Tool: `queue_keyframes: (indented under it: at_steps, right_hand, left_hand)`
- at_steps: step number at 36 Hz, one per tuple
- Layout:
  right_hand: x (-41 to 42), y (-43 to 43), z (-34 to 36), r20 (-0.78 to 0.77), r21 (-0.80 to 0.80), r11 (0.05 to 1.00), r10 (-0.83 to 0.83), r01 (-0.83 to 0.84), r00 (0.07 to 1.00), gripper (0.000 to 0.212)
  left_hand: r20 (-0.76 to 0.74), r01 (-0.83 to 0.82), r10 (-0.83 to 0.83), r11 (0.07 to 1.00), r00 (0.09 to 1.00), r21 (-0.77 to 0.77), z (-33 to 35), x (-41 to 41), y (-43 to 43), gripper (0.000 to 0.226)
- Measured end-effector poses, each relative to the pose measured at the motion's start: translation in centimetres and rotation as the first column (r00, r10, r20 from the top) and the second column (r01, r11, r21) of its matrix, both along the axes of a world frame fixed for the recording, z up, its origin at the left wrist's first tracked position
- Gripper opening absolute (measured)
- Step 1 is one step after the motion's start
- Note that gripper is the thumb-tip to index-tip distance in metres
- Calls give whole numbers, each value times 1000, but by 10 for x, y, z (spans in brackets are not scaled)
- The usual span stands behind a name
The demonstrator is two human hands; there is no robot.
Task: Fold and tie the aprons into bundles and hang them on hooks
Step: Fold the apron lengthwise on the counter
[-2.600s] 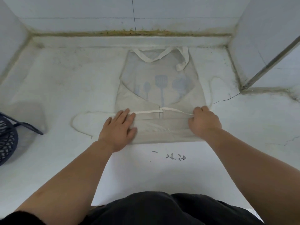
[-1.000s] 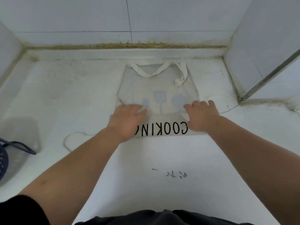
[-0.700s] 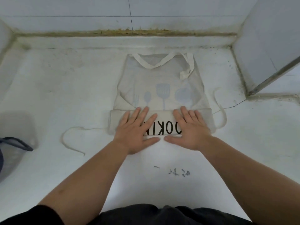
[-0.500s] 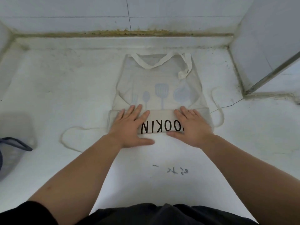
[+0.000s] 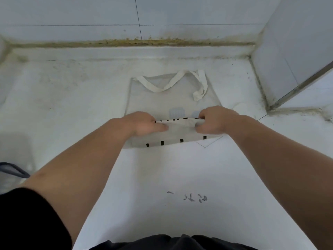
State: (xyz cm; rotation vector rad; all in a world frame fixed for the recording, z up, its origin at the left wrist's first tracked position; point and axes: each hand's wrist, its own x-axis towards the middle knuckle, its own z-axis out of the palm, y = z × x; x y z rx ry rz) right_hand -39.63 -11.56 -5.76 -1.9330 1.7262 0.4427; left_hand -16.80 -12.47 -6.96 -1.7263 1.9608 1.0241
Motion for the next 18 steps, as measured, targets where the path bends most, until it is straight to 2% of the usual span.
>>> queue_keyframes:
  at_steps: [2, 4, 6, 8, 11, 14, 18]
  right_hand:
    - [0, -2, -4, -180, -126, 988, 60, -84, 982, 37]
    - [1, -6, -14, -343, -198, 950, 166, -243, 925, 52]
    - [6, -4, -27, -359, -218, 930, 206, -296, 910, 55]
    - [15, 5, -41, -239, -169, 956, 195, -239, 951, 58]
    - [22, 21, -58, -106, -83, 988, 124, -133, 987, 67]
    - [20, 26, -62, -97, -90, 989, 108, -117, 989, 79]
    - [17, 32, -61, -92, -133, 984, 106, -117, 990, 100]
  left_hand:
    - [135, 96, -73, 980, 988, -175, -5, 0, 2, 50]
    - [328, 293, -175, 887, 928, -357, -17, -1, 4, 55]
    - [397, 428, -265, 806, 879, -408, -28, -8, 11, 59]
    - [301, 452, -354, 806, 886, -382, -38, -18, 24, 57]
    - [111, 303, -282, 885, 953, -353, -55, -24, 43, 62]
    - [161, 305, -262, 872, 952, -383, -67, -17, 48, 82]
    - [158, 311, -272, 888, 949, -339, -66, -10, 44, 95]
